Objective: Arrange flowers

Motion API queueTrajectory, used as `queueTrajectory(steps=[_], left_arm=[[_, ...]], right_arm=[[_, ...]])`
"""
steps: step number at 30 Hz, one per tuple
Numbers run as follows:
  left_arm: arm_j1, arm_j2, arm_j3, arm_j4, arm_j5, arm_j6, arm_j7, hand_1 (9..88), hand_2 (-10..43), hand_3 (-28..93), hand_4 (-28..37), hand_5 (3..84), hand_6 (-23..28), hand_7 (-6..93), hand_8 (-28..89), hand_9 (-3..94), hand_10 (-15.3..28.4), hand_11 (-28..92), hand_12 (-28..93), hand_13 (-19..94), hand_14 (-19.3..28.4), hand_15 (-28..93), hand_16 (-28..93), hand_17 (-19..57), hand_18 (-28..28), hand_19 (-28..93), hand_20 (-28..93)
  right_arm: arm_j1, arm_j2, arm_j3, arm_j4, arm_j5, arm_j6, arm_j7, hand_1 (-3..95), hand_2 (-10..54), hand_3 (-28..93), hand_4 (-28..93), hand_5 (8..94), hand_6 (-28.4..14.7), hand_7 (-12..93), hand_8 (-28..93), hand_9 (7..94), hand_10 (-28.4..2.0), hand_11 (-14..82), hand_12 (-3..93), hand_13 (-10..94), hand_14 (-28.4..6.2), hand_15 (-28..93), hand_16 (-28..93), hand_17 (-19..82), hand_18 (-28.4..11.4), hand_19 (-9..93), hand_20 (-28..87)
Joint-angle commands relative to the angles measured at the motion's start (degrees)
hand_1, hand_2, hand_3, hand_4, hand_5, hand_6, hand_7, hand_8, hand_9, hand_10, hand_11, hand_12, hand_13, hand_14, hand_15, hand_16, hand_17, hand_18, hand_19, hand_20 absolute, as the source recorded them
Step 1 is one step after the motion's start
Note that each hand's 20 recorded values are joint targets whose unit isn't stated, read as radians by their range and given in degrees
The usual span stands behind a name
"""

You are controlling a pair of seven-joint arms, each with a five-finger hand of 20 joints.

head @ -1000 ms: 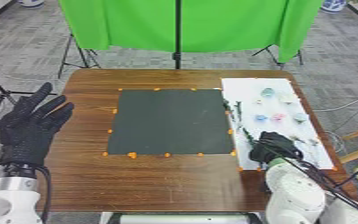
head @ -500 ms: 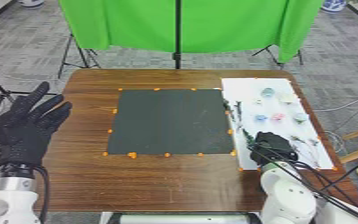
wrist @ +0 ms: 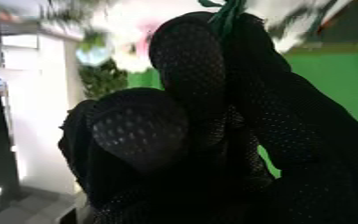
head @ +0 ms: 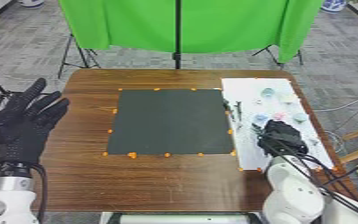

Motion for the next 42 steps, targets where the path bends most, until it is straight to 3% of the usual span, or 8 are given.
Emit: queueTrajectory(steps=[1, 11, 22, 24, 31, 38, 39, 42], left_arm=[[1.39, 0.24, -0.66, -0.64, 0.53, 0.31, 0.1, 19.7, 8.0, 77, -28.3, 32.6, 8.0, 15.0, -10, 30.2, 19.6, 25, 10, 22, 26.1, 45, -8, -10.0, 24.0, 53, 3], [-0.09, 1.1, -1.3, -1.18, 1.55, 0.07, -1.44, 19.7, 8.0, 77, -28.3, 32.6, 8.0, 15.0, -10, 30.1, 19.6, 25, 10, 22, 26.2, 45, -8, -9.9, 24.0, 53, 3], [-6.72, 2.61, -0.21, -0.42, 2.83, -0.64, -6.41, 19.8, 8.0, 77, -28.3, 32.5, 8.0, 14.8, -10, 30.1, 19.6, 25, 10, 22, 26.2, 45, -8, -8.9, 25.0, 56, 4], [-7.42, 3.18, 0.18, -0.27, 2.48, -0.5, -5.76, 19.8, 7.9, 77, -28.3, 32.3, 7.9, 14.8, -10, 30.0, 19.6, 25, 10, 22, 26.2, 45, -8, -8.8, 25.1, 57, 4], [-12.68, 4.87, 2.98, 1.3, 2.33, -1.68, -4.65, 20.0, 8.0, 77, -28.3, 32.5, 7.9, 14.3, -10, 30.3, 19.5, 25, 10, 23, 26.3, 44, -8, -8.2, 25.6, 59, 5], [-21.25, 6.86, 8.55, 3.27, 2.45, -2.82, -5.45, 20.0, 7.9, 77, -28.3, 32.6, 7.9, 14.5, -10, 30.3, 19.5, 25, 10, 23, 26.3, 44, -8, -8.0, 25.8, 60, 5], [-25.89, 6.72, 11.27, 5.22, 2.74, -4.5, -6.92, 20.0, 7.9, 77, -28.3, 32.6, 7.9, 14.5, -10, 30.3, 19.5, 25, 10, 23, 26.3, 45, -8, -7.9, 25.8, 60, 5], [-29.64, 6.76, 13.71, 6.58, 2.98, -5.69, -8.02, 19.9, 7.9, 77, -28.3, 32.5, 7.8, 14.5, -10, 30.3, 19.5, 25, 11, 23, 26.3, 45, -8, -7.9, 25.9, 60, 4]], right_arm=[[1.78, 0.26, 2.44, -2.65, -2.94, 1.56, 0.12, 56.6, -9.5, 75, -28, 83.2, -5.3, 28, 20, 88.4, -10.6, 43.1, 25.6, 89, -5.9, 65, 20, 60, -18.6, 93, 48], [20.71, -6.97, -9.28, -2.78, 1.76, 0.43, -6.19, 56.5, -9.5, 75, -28, 84.0, -5.6, 27, 21, 88.9, -10.5, 43.3, 25.5, 90, -5.9, 66, 20, 60, -18.9, 93, 49], [33.42, -25.6, -19.18, 8.86, 14.31, -5.57, -13.15, 56.3, -9.5, 76, -28, 84.4, -5.5, 26, 21, 89.2, -10.7, 43.8, 25.2, 90, -5.8, 66, 20, 60, -18.9, 93, 49], [35.01, -28.25, -20.33, 11.3, 16.85, -6.79, -13.5, 56.3, -9.5, 76, -28, 84.4, -5.5, 26, 21, 89.2, -10.6, 43.8, 25.1, 90, -5.7, 66, 20, 60, -18.9, 93, 49], [41.99, -35.52, -27.54, 19.01, 21.14, -8.02, -12.35, 56.2, -9.5, 76, -28, 84.3, -5.5, 26, 21, 89.2, -10.6, 44.2, 24.8, 90, -5.5, 66, 20, 60, -19.0, 93, 49], [44.61, -40.65, -30.91, 24.76, 27.64, -7.93, -9.05, 56.0, -9.5, 75, -28, 84.3, -5.4, 26, 21, 89.2, -10.4, 44.8, 24.5, 90, -5.5, 66, 20, 60, -19.0, 93, 49], [45.98, -40.2, -31.98, 25.02, 29.17, -6.6, -7.08, 55.9, -9.5, 75, -28, 84.4, -5.4, 26, 21, 89.2, -10.3, 44.9, 24.5, 90, -5.5, 66, 20, 60, -18.9, 93, 49], [46.82, -40.04, -33.1, 25.41, 30.7, -6.4, -5.44, 55.6, -9.5, 75, -28, 84.5, -5.4, 26, 20, 89.2, -10.4, 45.1, 24.3, 90, -5.6, 66, 20, 60, -18.9, 93, 49]])
